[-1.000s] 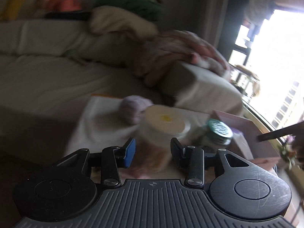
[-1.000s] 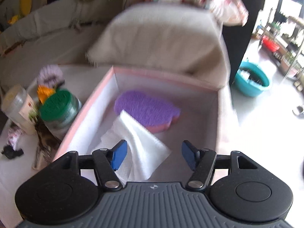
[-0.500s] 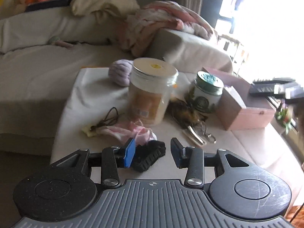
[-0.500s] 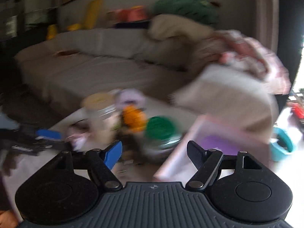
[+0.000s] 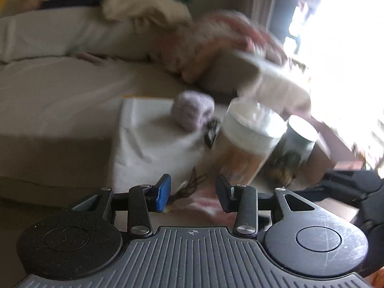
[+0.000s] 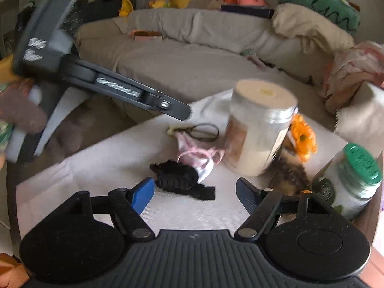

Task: Organize soft objects
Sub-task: 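Grasp the black claw clip with the right tool, then carry the black clip into the pink box and open the right tool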

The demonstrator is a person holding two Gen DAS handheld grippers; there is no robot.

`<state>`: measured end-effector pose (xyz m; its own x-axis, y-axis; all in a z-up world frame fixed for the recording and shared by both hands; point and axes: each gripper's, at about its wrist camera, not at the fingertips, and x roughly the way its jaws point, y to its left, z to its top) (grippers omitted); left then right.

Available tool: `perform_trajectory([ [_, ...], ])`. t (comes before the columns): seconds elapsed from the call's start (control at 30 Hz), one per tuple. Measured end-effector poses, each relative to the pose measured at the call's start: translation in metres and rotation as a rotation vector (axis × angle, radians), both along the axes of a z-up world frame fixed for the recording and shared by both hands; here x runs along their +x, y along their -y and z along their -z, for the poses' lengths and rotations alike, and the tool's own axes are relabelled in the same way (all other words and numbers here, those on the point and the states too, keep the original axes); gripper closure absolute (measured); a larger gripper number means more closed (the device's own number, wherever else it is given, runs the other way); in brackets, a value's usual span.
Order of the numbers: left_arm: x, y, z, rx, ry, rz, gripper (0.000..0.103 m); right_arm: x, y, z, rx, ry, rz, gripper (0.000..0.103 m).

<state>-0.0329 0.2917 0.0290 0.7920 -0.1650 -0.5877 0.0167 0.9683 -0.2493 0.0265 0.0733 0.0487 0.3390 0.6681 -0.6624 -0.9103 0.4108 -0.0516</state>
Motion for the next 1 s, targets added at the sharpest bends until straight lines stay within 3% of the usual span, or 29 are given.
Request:
perform_trajectory([
  [0.13, 0.029, -0.010, 0.020, 0.046, -0.082, 0.002, 0.058, -0.001, 0.007, 0.007, -0.014, -0.013, 0.016, 0.027],
  [0.4, 0.027, 0.000, 0.026, 0.078, -0.042, 0.085, 0.057, -0.008, -0.006, 0.015, -0.035, 0.033, 0.018, 0.027],
  [0.57, 0.015, -0.001, 0.030, 0.039, -0.011, 0.036, 0.057, 0.000, -0.034, 0.027, -0.024, -0.038, 0.097, 0.028],
  [0.6, 0.014, 0.001, 0.030, 0.057, -0.008, 0.044, 0.057, 0.000, -0.035, 0.028, -0.021, -0.038, 0.110, 0.035],
  [0.63, 0.014, 0.002, 0.030, 0.073, -0.007, 0.046, 0.058, 0.000, -0.035, 0.027, -0.020, -0.039, 0.120, 0.041],
  [0.67, 0.014, 0.004, 0.029, 0.092, -0.009, 0.036, 0.066, 0.000, -0.034, 0.025, -0.022, -0.044, 0.111, 0.053],
  [0.7, 0.013, 0.006, 0.029, 0.111, -0.010, 0.019, 0.072, -0.002, -0.030, 0.022, -0.032, -0.042, 0.099, 0.059],
  [0.73, 0.013, 0.007, 0.029, 0.126, -0.012, 0.009, 0.086, -0.002, -0.027, 0.021, -0.043, -0.040, 0.090, 0.059],
  [1.0, -0.001, 0.007, 0.018, 0.055, 0.066, -0.023, 0.090, -0.002, 0.035, 0.001, -0.018, -0.082, 0.089, 0.063],
])
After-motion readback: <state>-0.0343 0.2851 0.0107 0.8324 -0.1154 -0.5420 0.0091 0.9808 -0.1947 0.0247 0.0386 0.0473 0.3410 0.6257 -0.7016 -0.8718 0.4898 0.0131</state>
